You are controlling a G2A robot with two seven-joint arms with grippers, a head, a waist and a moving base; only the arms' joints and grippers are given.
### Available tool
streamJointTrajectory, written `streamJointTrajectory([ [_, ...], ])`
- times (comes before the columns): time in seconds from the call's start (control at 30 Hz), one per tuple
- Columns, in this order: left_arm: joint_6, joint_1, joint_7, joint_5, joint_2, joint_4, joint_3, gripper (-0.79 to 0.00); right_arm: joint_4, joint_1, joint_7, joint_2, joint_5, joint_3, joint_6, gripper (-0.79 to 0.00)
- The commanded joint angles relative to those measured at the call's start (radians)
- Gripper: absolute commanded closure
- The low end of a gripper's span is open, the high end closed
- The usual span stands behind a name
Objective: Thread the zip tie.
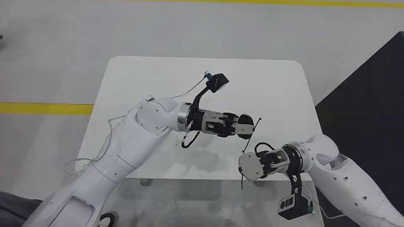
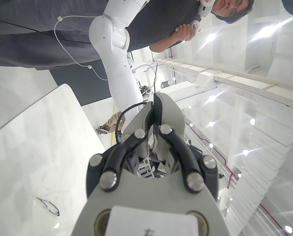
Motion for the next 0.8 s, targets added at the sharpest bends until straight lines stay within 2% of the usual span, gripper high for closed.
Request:
streamJointTrajectory([
  [0.0, -0.003, 0.003, 0.003, 0.002, 0.001, -0.004, -0.005, 0.000, 0.000, 0.000, 0.000, 0.000, 0.000, 0.000, 0.000, 0.000],
  [0.43, 0.020, 0.003, -0.019, 0.025, 0.000, 0.006, -0.017, 0.000, 0.000, 0.000, 0.000, 0.000, 0.000, 0.000, 0.000, 0.000],
  [0.77, 0.062, -0.011, -0.062, 0.043, -0.012, 0.009, -0.005, 0.000, 0.000, 0.000, 0.000, 0.000, 0.000, 0.000, 0.000, 0.000],
])
